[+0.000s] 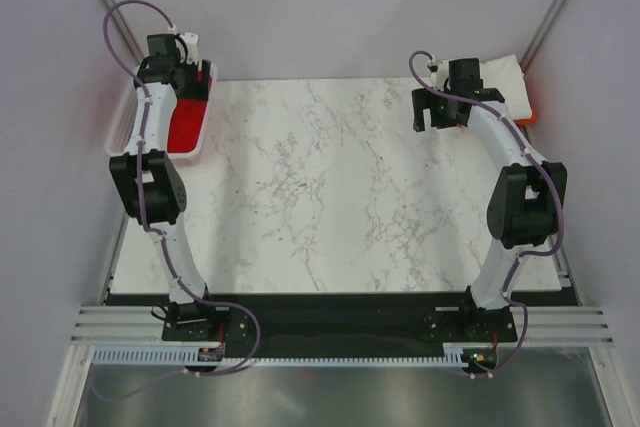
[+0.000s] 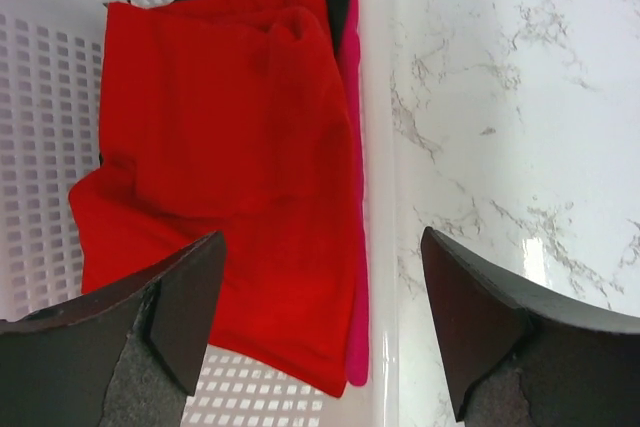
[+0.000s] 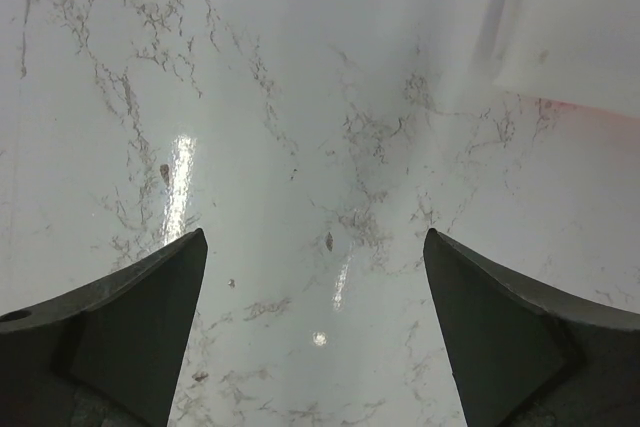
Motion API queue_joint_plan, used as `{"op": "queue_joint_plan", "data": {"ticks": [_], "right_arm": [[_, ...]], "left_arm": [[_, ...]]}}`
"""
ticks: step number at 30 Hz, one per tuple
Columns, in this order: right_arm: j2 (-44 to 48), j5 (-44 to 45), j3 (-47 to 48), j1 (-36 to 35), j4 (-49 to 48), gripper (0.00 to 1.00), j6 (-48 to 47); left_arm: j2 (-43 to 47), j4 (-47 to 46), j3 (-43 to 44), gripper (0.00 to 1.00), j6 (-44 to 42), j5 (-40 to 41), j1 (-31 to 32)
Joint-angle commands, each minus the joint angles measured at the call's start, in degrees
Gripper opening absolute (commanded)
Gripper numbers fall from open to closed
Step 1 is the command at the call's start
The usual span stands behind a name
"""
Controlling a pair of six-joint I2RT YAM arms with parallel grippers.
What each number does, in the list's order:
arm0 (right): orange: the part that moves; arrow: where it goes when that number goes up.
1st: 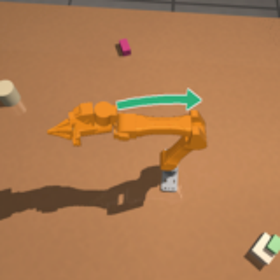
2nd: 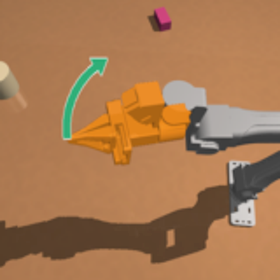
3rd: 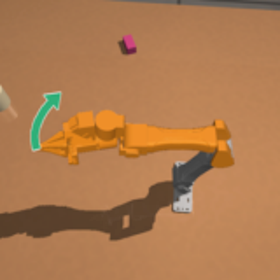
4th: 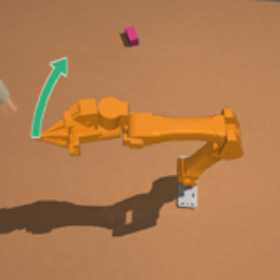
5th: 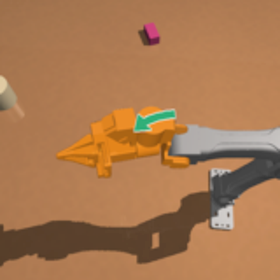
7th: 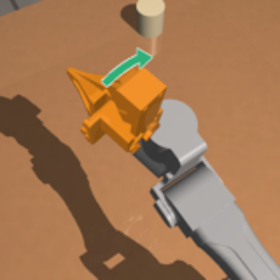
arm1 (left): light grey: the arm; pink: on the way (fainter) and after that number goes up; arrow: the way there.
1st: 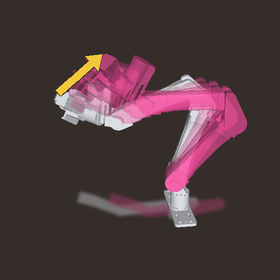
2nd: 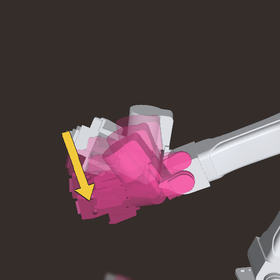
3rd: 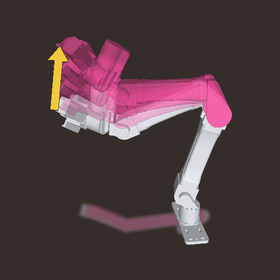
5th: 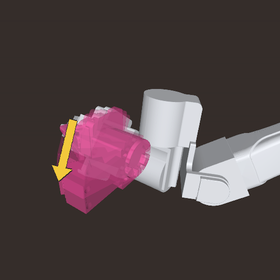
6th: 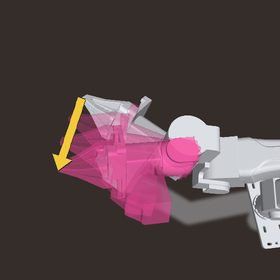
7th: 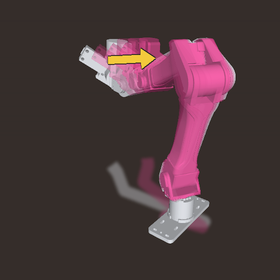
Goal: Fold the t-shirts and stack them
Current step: Grab the tshirt from the pile
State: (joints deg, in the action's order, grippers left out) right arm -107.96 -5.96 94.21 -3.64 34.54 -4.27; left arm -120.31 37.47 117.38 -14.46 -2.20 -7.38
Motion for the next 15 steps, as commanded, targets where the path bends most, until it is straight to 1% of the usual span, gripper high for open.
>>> {"op": "queue_joint_plan", "data": {"ticks": [1, 3, 4, 6, 8, 10, 12, 13, 15], "right_arm": [[-0.2, -0.5, 1.6, 0.0, 0.7, 0.98, -1.0], [-0.1, -0.7, 1.2, -0.1, 0.7, 0.98, -0.9], [-0.2, -0.8, 1.1, -0.1, 0.8, 0.98, -0.9], [-0.1, -0.9, 1.0, -0.1, 0.7, 0.98, -1.3], [0.0, -1.0, 0.6, -0.2, 0.7, 0.98, -1.3], [0.2, -1.0, 0.4, -0.5, 0.7, 0.98, -1.6], [0.4, -1.0, 0.0, -0.8, 0.8, 0.98, -1.7], [0.5, -0.9, -0.2, -1.0, 0.9, 0.98, -1.9], [0.7, -0.6, -0.4, -1.4, 0.7, 0.98, -2.2]], "left_arm": [[-3.6, 0.7, 5.0, 0.81, -1.3, -0.7, 0.0], [-5.6, 0.6, 7.2, 0.75, -1.2, -0.9, -0.1], [-6.3, 0.6, 8.0, 0.69, -1.4, -0.7, 0.0], [-7.7, 0.4, 10.4, 0.66, -1.4, 0.2, 0.1], [-9.2, -0.1, 12.2, 0.66, -1.5, 1.1, 0.2], [-10.7, -0.7, 13.2, 0.69, -1.9, 1.5, 0.1], [-11.6, -1.3, 14.5, 0.7, -2.1, 2.0, 0.0], [-12.0, -1.5, 14.9, 0.7, -2.2, 2.0, 0.1], [-13.2, -2.0, 15.9, 0.65, -2.4, 2.0, 0.1]]}}
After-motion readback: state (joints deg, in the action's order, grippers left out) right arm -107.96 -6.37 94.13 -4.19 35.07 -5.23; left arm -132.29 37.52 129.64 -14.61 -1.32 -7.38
